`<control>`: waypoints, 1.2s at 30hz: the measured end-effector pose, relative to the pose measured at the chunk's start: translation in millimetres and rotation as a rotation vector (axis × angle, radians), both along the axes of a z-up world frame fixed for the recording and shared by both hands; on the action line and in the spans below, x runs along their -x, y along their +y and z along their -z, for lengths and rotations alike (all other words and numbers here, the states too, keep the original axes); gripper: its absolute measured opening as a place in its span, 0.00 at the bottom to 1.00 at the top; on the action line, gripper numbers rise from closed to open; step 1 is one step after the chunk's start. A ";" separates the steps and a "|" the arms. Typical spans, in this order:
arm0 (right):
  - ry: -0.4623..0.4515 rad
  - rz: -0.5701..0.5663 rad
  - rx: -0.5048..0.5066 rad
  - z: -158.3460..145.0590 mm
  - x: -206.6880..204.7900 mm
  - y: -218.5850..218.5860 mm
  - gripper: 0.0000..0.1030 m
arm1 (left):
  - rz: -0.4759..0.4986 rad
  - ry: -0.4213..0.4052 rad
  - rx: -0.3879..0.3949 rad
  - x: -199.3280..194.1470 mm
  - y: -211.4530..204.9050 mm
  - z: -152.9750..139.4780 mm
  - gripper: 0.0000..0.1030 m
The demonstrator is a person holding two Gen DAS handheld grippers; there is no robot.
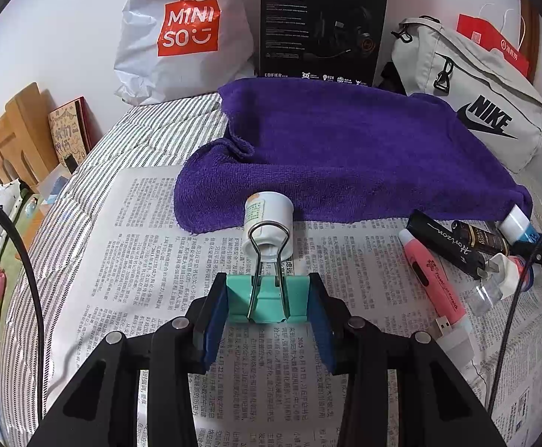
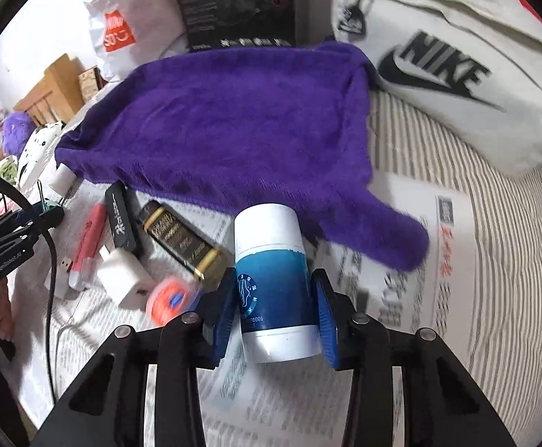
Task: Organize rigid objects
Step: 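Lift the green clip with the left gripper while the right gripper lifts the deodorant stick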
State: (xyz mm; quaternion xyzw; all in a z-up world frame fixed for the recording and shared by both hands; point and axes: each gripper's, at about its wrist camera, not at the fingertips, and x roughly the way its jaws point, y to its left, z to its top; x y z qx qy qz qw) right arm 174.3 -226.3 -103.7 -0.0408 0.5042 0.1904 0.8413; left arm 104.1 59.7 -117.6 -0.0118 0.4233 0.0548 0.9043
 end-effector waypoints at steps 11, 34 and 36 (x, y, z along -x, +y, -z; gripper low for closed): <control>-0.043 -0.003 0.073 3.6 4.2 9.5 0.40 | 0.000 0.000 0.000 0.0 -0.1 0.0 0.38; -0.030 0.043 0.031 -7.2 24.2 -7.4 0.36 | 0.018 0.009 0.033 5.8 0.9 -2.7 0.38; -0.032 0.048 0.024 -10.1 26.6 -9.6 0.35 | 0.022 0.014 0.049 8.3 2.9 -4.9 0.38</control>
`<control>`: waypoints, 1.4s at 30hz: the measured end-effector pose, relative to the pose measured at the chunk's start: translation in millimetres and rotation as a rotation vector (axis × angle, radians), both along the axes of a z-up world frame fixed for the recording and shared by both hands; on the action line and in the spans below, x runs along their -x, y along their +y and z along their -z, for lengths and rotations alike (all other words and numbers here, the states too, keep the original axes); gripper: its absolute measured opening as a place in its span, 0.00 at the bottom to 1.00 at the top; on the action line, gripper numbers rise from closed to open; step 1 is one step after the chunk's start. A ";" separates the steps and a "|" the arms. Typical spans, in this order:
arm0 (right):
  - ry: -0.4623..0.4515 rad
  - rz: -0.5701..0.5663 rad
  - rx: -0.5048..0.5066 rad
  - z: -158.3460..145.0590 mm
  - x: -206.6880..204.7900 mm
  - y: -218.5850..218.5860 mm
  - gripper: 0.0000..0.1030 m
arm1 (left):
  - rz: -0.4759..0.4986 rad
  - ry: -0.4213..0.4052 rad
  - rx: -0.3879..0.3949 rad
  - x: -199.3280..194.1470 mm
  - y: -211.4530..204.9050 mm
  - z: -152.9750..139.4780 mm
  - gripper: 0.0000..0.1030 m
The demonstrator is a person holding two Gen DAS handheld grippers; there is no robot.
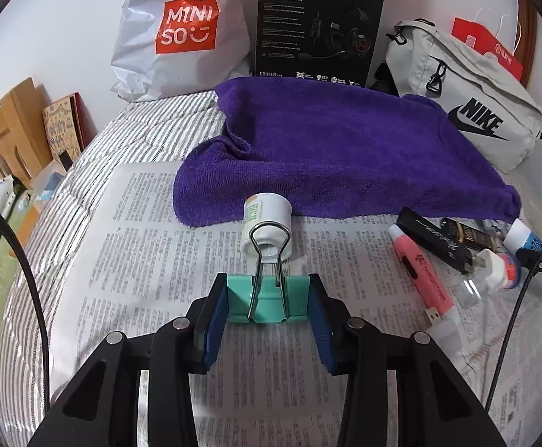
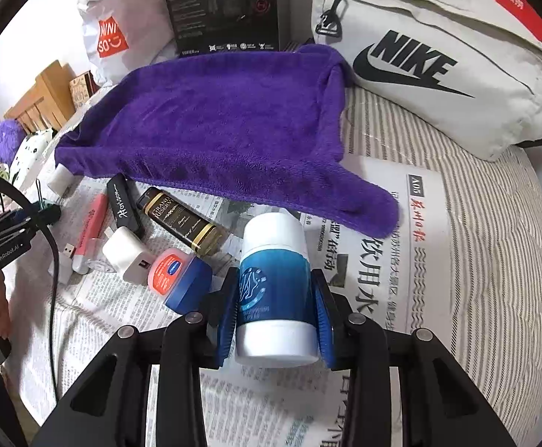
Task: Organize rigid objects
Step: 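Lift the green clip with the left gripper while the right gripper lifts the deodorant stick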
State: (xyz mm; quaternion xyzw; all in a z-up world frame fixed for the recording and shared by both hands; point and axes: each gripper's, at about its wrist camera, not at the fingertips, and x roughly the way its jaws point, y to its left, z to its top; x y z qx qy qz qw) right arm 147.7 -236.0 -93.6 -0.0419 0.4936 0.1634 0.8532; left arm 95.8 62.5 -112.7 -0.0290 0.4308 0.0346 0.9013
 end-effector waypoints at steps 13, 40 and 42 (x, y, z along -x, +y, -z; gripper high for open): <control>0.020 -0.029 0.004 6.9 7.0 0.8 0.35 | 0.004 0.035 -0.012 7.1 0.4 -2.1 0.38; 0.006 -0.014 -0.057 -24.9 -0.5 -7.1 0.35 | 0.023 0.000 0.062 14.2 17.9 -43.4 0.38; -0.003 -0.017 -0.058 -28.5 -2.5 -5.4 0.35 | 0.037 -0.001 0.078 13.6 18.1 -44.6 0.38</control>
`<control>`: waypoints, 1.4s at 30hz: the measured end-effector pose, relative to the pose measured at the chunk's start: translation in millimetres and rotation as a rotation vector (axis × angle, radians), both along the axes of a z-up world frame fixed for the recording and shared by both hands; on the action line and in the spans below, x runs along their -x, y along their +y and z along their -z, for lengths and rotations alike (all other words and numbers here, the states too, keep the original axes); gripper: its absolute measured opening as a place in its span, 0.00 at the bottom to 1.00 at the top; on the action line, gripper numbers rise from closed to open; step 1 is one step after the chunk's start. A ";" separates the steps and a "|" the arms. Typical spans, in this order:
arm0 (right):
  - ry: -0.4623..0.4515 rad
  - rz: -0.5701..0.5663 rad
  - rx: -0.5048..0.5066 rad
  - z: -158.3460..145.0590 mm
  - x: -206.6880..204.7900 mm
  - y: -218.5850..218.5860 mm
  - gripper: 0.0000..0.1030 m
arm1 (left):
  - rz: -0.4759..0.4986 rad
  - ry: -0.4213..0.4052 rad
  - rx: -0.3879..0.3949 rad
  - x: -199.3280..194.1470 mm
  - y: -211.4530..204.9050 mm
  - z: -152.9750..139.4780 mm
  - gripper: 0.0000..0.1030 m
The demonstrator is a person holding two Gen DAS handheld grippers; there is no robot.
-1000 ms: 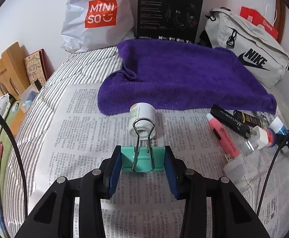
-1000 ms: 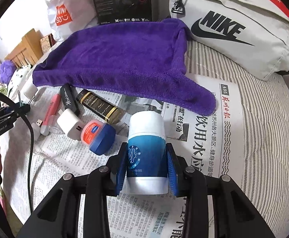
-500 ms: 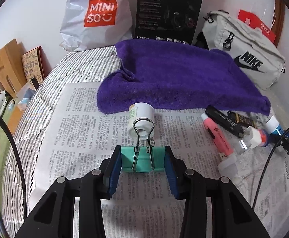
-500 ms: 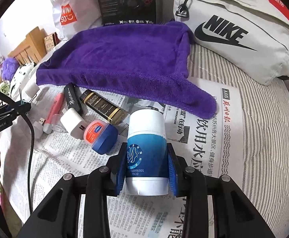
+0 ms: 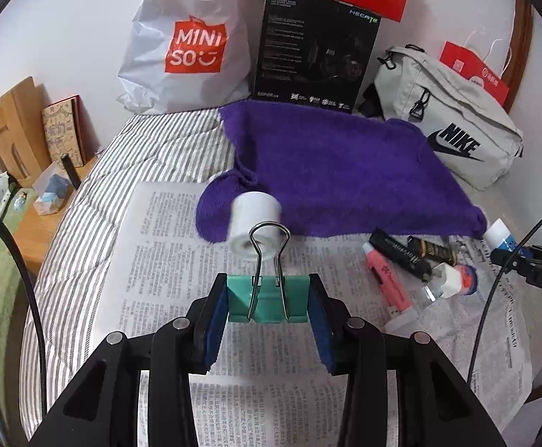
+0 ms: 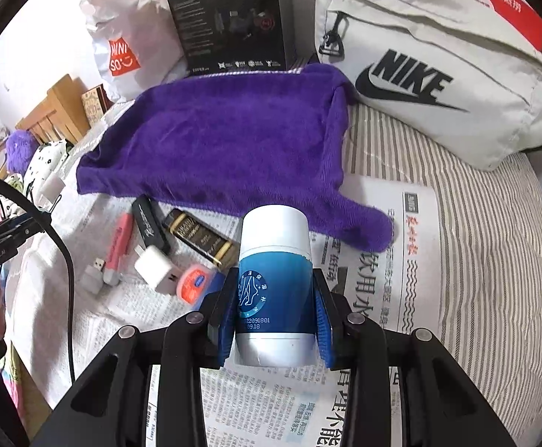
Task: Organize rigid objects
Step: 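Lift the green clip with the left gripper while the right gripper lifts the deodorant stick, then lower the clip onto the purple towel with the left gripper while the right gripper sets the deodorant there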
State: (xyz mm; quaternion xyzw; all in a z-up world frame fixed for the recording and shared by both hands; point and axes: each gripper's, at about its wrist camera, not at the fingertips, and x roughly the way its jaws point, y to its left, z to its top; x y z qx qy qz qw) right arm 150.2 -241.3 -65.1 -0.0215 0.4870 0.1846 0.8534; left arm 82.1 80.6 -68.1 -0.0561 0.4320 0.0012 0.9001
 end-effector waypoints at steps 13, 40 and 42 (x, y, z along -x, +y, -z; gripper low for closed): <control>0.016 -0.014 -0.004 7.2 3.7 7.2 0.35 | 0.028 0.073 0.035 -4.1 -2.6 30.3 0.38; -0.012 -0.028 -0.029 -16.8 -13.3 29.8 0.35 | 0.042 0.029 0.002 -11.5 2.3 -12.1 0.38; -0.018 -0.022 -0.042 -21.4 -17.5 30.9 0.35 | 0.046 0.018 -0.005 -18.0 0.4 -19.3 0.38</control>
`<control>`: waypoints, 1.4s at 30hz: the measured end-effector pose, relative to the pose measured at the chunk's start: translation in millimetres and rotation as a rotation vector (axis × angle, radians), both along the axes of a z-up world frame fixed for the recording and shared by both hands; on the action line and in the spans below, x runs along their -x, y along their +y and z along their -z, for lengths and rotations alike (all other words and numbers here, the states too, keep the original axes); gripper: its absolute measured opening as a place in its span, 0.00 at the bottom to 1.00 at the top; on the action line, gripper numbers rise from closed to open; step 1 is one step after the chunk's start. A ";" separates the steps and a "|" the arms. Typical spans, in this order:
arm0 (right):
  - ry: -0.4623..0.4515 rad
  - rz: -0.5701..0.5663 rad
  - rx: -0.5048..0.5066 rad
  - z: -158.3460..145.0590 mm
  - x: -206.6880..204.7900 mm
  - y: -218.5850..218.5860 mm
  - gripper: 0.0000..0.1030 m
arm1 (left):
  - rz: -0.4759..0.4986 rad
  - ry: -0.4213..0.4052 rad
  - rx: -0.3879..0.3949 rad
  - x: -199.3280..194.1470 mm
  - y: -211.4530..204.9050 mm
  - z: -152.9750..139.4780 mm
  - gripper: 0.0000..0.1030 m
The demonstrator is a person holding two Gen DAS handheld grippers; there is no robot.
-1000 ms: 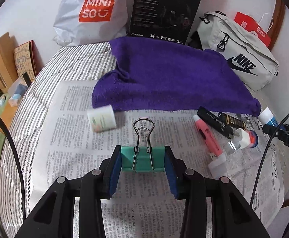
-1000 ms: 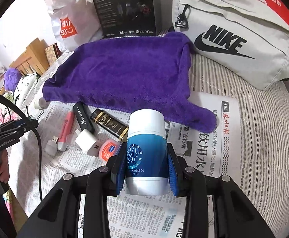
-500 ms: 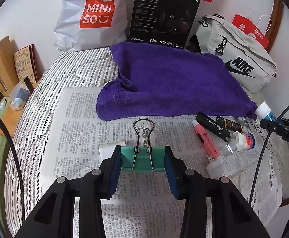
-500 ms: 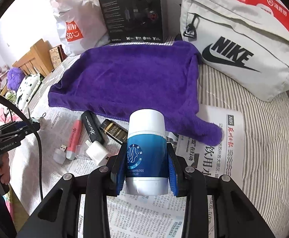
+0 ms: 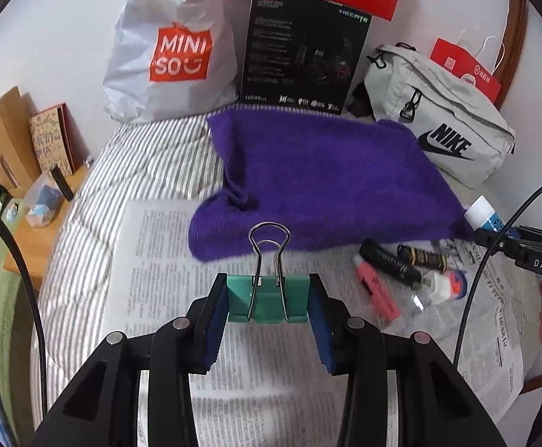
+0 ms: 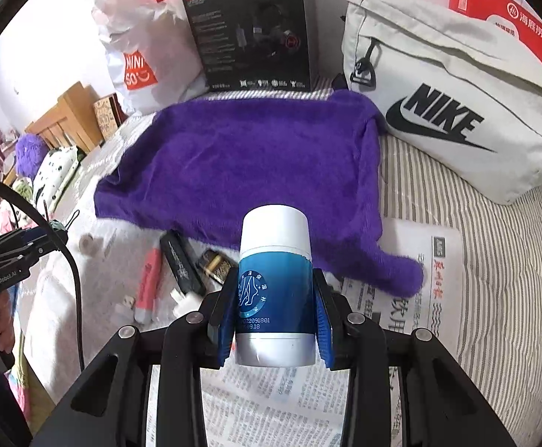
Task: Organize rigid objects
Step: 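Lower the clip onto the purple towel with the left gripper while the right gripper sets the deodorant there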
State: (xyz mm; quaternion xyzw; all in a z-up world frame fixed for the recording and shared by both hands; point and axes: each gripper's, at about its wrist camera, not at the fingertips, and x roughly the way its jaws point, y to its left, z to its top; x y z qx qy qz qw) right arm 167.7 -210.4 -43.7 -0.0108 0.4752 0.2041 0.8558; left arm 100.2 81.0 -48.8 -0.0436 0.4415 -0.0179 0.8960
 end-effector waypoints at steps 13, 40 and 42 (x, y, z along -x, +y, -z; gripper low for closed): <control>-0.031 0.012 -0.004 -17.3 -45.5 12.4 0.35 | 0.031 -0.018 0.013 -59.0 -7.0 -16.0 0.38; 0.037 0.042 0.097 44.4 -157.7 38.5 0.35 | 0.026 0.053 0.008 -170.7 -12.4 36.1 0.38; 0.053 0.044 0.101 48.5 -161.8 39.3 0.35 | 0.023 0.065 0.019 -175.0 -9.7 40.3 0.38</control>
